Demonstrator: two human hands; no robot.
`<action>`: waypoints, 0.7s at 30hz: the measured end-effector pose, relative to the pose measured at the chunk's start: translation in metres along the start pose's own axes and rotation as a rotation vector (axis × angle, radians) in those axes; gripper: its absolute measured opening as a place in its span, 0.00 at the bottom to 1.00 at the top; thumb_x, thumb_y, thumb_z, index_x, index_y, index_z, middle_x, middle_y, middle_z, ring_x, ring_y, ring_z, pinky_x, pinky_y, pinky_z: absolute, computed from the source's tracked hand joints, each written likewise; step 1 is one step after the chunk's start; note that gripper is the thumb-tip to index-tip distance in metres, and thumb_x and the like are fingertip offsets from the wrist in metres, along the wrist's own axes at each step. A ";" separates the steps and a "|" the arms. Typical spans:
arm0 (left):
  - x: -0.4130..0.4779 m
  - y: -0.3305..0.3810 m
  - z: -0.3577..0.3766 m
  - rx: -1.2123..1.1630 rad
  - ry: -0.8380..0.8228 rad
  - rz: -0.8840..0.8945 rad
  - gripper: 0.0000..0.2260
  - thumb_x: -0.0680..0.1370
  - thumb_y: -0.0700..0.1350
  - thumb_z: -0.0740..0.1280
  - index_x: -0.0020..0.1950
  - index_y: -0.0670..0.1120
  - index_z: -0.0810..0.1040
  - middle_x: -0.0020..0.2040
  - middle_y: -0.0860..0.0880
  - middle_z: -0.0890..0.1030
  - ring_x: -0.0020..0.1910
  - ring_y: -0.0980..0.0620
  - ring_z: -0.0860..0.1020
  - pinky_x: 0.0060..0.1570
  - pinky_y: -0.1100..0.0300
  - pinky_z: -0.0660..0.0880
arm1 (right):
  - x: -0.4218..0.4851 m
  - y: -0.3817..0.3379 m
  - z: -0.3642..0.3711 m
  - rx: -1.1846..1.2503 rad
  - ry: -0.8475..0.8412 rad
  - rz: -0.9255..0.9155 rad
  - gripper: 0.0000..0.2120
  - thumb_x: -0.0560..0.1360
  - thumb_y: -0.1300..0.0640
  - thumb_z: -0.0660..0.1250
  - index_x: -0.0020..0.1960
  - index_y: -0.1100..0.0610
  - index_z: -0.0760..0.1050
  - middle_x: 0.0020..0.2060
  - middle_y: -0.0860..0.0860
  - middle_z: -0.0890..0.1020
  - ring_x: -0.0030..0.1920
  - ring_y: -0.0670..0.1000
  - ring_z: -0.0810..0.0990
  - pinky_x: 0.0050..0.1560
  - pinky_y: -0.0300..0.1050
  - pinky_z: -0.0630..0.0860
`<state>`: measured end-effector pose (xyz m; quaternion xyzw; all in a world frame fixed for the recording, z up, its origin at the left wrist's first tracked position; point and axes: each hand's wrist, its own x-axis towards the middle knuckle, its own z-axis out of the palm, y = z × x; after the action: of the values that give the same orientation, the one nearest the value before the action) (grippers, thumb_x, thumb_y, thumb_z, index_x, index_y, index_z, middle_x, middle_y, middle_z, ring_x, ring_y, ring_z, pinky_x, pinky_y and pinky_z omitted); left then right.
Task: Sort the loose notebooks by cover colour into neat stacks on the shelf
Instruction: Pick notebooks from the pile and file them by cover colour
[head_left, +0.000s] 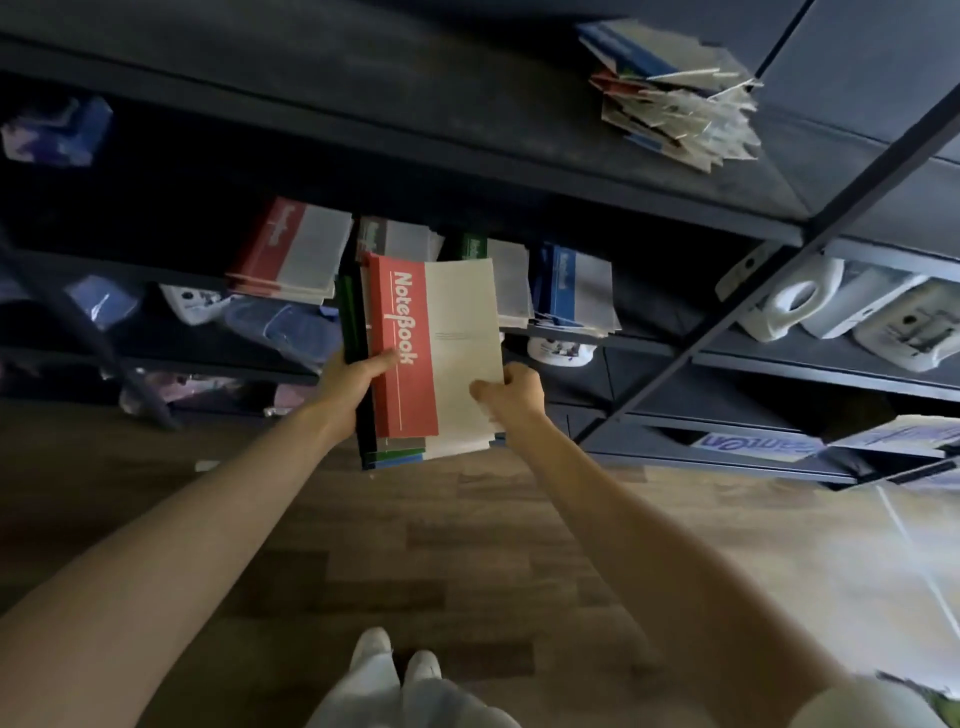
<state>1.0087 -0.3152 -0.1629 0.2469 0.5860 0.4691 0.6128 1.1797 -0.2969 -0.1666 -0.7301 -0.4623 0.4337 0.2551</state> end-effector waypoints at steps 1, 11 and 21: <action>-0.001 -0.010 -0.001 -0.024 0.019 -0.040 0.13 0.77 0.42 0.67 0.61 0.48 0.73 0.52 0.47 0.78 0.47 0.49 0.78 0.44 0.55 0.73 | 0.000 0.012 0.002 -0.007 0.000 0.031 0.05 0.71 0.63 0.68 0.43 0.58 0.71 0.41 0.53 0.78 0.39 0.52 0.77 0.36 0.42 0.74; -0.013 -0.110 0.002 0.023 0.009 -0.362 0.15 0.78 0.40 0.65 0.65 0.44 0.71 0.54 0.43 0.80 0.49 0.47 0.79 0.43 0.52 0.75 | -0.016 0.122 0.005 0.009 -0.038 0.290 0.07 0.73 0.66 0.65 0.51 0.60 0.73 0.43 0.52 0.78 0.44 0.52 0.76 0.40 0.42 0.76; -0.021 -0.172 -0.027 -0.049 0.054 -0.387 0.10 0.76 0.38 0.66 0.55 0.48 0.76 0.54 0.44 0.81 0.54 0.46 0.79 0.57 0.45 0.73 | -0.014 0.173 0.029 -0.004 -0.088 0.343 0.06 0.73 0.67 0.66 0.46 0.60 0.71 0.41 0.51 0.77 0.43 0.51 0.76 0.43 0.44 0.77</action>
<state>1.0346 -0.4157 -0.3042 0.1022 0.6271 0.3631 0.6815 1.2302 -0.3863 -0.3089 -0.7791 -0.3426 0.5014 0.1557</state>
